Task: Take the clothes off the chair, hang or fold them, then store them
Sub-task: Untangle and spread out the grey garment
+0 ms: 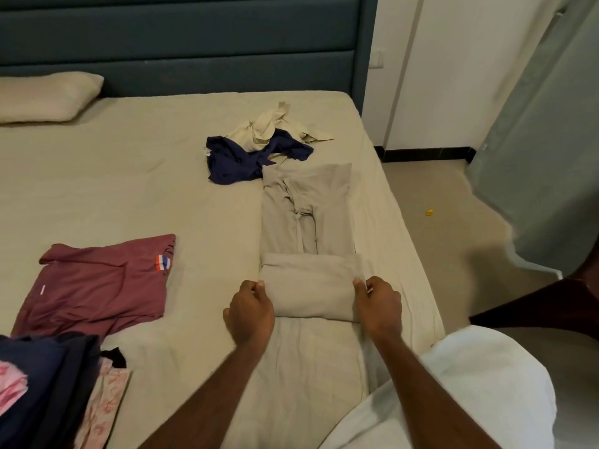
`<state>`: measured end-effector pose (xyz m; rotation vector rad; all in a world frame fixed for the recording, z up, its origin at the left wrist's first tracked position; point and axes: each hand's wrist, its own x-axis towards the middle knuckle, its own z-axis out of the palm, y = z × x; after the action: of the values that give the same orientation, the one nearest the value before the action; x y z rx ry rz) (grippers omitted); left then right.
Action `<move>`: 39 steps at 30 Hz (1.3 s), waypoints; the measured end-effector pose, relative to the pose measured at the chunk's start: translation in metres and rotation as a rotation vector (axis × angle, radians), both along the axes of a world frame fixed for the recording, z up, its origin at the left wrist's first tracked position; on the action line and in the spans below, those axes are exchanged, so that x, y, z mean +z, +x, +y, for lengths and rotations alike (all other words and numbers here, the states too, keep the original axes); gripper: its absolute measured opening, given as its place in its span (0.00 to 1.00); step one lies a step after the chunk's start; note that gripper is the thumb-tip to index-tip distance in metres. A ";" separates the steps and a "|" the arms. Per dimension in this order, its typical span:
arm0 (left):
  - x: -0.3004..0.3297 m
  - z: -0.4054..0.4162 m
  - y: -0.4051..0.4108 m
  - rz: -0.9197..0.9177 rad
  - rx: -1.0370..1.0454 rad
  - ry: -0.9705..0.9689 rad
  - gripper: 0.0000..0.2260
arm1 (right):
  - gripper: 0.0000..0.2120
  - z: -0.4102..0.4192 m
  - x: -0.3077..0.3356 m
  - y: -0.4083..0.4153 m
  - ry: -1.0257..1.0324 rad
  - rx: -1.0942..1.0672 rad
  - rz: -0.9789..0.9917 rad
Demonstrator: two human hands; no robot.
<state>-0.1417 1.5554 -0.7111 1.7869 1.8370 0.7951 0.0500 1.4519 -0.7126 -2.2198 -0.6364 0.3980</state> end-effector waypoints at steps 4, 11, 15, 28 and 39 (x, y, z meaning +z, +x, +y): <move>-0.007 0.001 -0.003 0.071 -0.041 0.083 0.11 | 0.17 -0.007 -0.001 0.006 0.022 -0.024 0.065; -0.014 -0.025 -0.034 -0.002 -0.068 0.116 0.03 | 0.18 -0.024 -0.004 0.006 -0.005 0.003 0.196; -0.003 -0.012 -0.046 -0.125 -0.079 0.072 0.11 | 0.15 -0.039 -0.002 0.012 0.009 0.011 0.153; -0.005 0.029 -0.098 0.584 -1.166 0.129 0.31 | 0.33 -0.062 -0.009 0.021 -0.221 0.935 -0.338; 0.051 0.041 -0.087 0.438 -1.205 -0.130 0.44 | 0.17 -0.058 0.026 0.024 -0.295 0.911 -0.224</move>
<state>-0.2291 1.5965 -0.6597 2.5579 0.6349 -0.1902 0.0743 1.3938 -0.6862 -2.1338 -1.8141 0.7274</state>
